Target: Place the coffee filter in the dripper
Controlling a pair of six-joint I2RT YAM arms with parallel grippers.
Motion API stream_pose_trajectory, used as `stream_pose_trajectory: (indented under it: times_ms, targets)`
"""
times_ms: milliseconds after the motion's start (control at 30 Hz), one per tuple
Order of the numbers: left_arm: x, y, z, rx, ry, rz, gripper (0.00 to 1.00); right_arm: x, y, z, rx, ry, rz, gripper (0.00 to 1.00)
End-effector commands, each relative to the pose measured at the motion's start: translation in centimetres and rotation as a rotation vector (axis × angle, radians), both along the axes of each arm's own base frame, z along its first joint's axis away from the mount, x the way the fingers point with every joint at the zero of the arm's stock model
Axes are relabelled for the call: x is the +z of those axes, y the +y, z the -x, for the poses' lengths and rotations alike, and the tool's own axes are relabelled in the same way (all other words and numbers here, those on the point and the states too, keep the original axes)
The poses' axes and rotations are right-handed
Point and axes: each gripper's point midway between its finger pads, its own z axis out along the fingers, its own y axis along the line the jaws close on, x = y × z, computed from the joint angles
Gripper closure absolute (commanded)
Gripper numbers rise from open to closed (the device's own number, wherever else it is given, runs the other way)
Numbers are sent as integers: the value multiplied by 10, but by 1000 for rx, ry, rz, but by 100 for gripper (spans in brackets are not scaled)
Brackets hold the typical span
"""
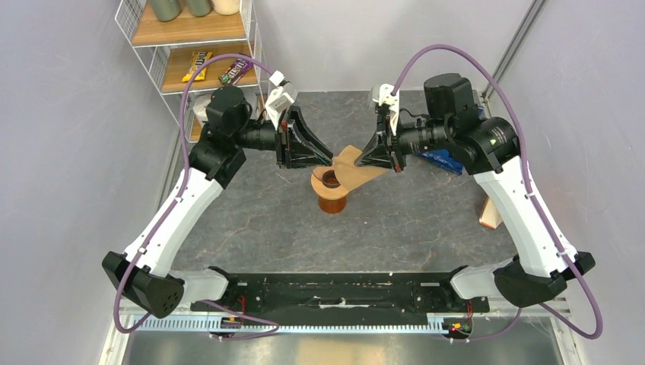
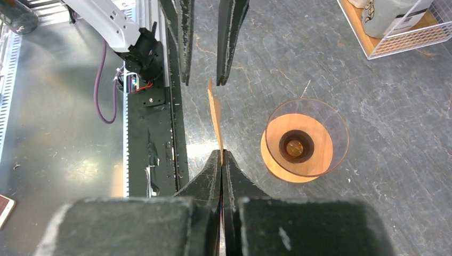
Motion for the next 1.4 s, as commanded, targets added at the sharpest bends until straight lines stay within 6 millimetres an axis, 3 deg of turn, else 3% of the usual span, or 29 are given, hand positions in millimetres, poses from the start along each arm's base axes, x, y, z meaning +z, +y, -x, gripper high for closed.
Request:
stream_pose_trajectory:
  times_ms: [0, 267, 433, 1067, 1100, 1167, 1233, 1367]
  targets:
    - [11, -1, 7, -36, -88, 18, 67, 4, 1, 10, 23, -19, -3, 100]
    - [9, 0, 10, -54, -95, 17, 75, 4, 3, 13, 30, -25, 1, 100]
    - [9, 0, 15, -89, -97, 19, 98, 3, 5, 13, 33, -27, 4, 100]
    - [5, -1, 18, -148, -36, 28, 98, 1, 8, 24, 105, -97, 17, 100]
    - [5, 2, 19, -157, -23, 26, 96, 1, 7, 24, 102, -98, 20, 100]
    - [8, 12, 18, -143, -56, 42, 72, 0, 5, 26, 100, -103, 26, 100]
    - [7, 21, 17, -112, -118, 57, 61, 0, 3, 28, 100, -104, 31, 100]
    - [5, 25, 25, -179, -82, 41, 52, -2, 4, 30, 112, -90, 35, 100]
